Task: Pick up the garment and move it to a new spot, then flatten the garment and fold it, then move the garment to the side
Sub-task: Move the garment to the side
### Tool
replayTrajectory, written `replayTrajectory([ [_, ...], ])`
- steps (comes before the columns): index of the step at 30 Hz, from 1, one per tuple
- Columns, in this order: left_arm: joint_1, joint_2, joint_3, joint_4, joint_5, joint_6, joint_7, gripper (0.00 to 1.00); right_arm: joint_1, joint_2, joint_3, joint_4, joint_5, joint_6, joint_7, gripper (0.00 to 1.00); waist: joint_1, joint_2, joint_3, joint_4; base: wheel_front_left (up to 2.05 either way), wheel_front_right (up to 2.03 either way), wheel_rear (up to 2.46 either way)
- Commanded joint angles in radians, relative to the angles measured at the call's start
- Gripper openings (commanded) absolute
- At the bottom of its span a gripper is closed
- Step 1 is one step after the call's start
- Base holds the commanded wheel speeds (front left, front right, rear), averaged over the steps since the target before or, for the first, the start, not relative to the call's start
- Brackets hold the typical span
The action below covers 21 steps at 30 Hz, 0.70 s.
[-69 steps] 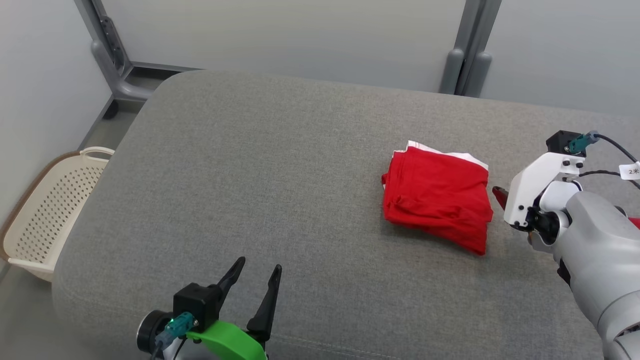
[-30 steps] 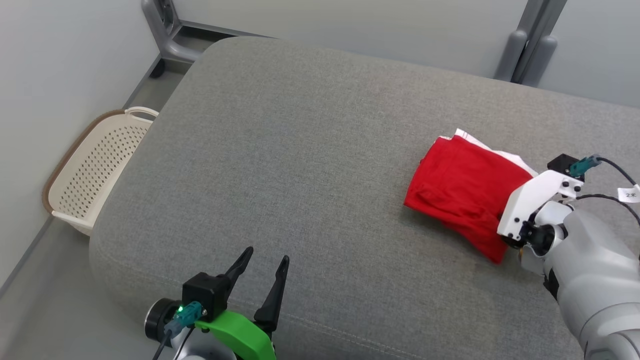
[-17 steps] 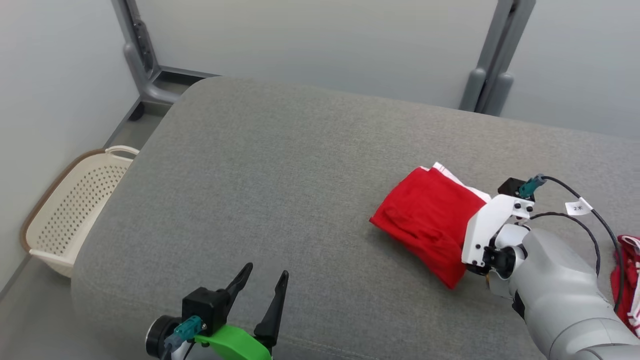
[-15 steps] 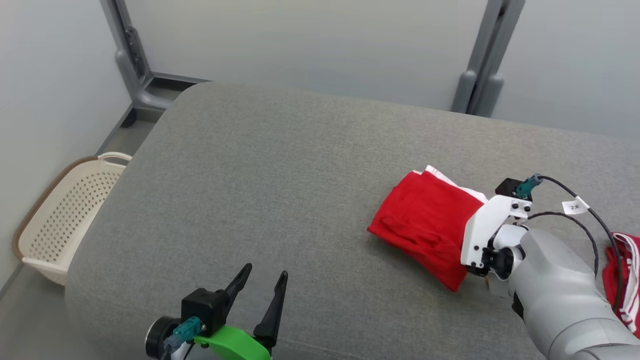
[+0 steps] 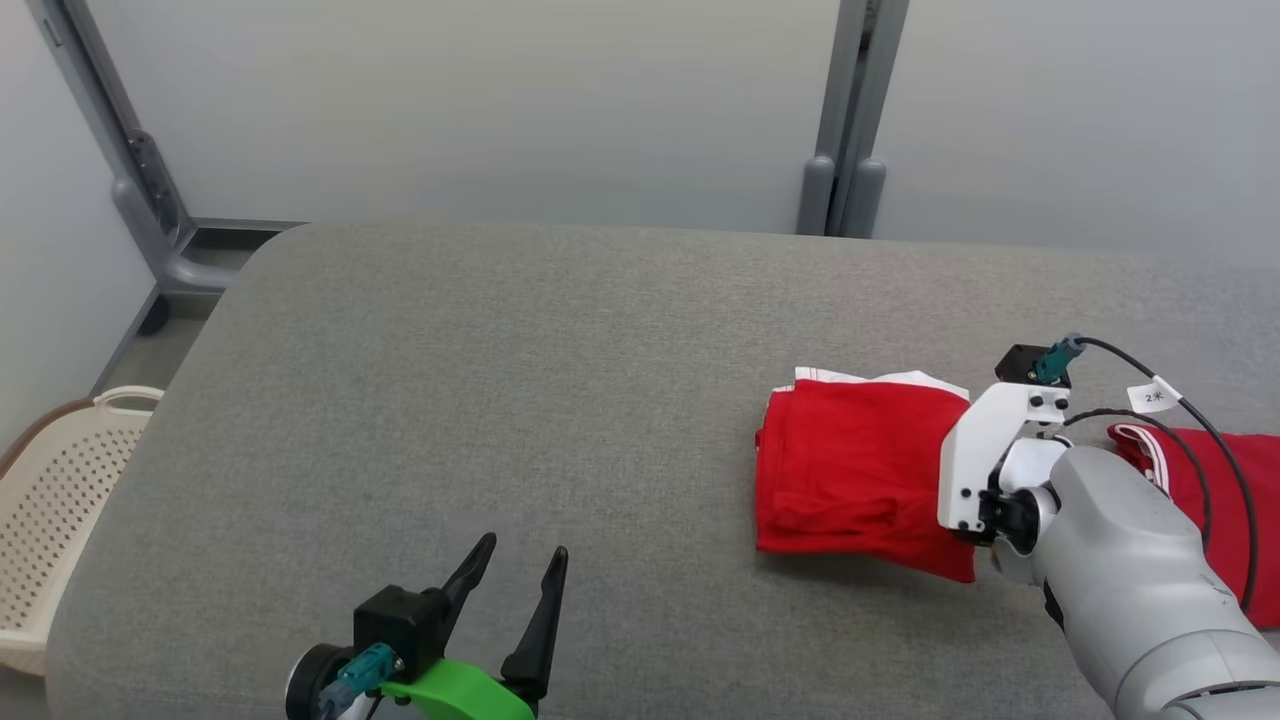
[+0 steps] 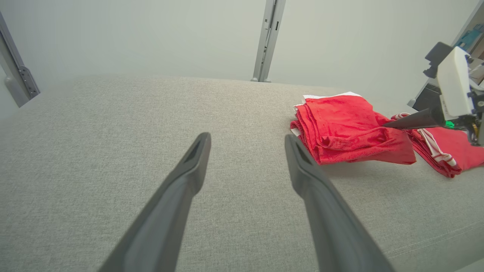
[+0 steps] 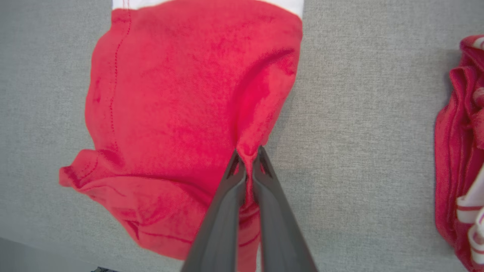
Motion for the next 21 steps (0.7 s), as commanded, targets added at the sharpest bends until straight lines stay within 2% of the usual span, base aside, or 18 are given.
replayTrajectory([
  [1,0.005,0.000,0.001,0.002,-0.003,-0.001,-0.005,1.00,-0.005,-0.010,0.006,-0.006,-0.007,0.000,0.000,0.00,0.0000,0.0000,-0.008,-0.025,0.00,0.00,0.00],
  [8,0.002,-0.008,-0.002,0.010,-0.008,-0.002,-0.015,1.00,-0.019,-0.045,0.065,-0.028,-0.028,0.000,0.001,0.00,0.0000,0.0000,-0.012,-0.070,0.00,0.00,0.00],
  [17,-0.013,-0.024,0.001,0.019,-0.013,-0.004,-0.031,1.00,-0.042,-0.045,0.126,-0.057,-0.021,0.000,0.036,0.00,0.0000,0.0000,0.004,-0.138,0.00,0.00,0.00],
  [21,-0.019,-0.029,0.003,0.024,-0.015,-0.005,-0.038,1.00,-0.047,-0.071,0.160,-0.076,-0.021,0.000,0.054,0.00,0.0000,0.0000,0.012,-0.172,0.00,0.00,0.00],
])
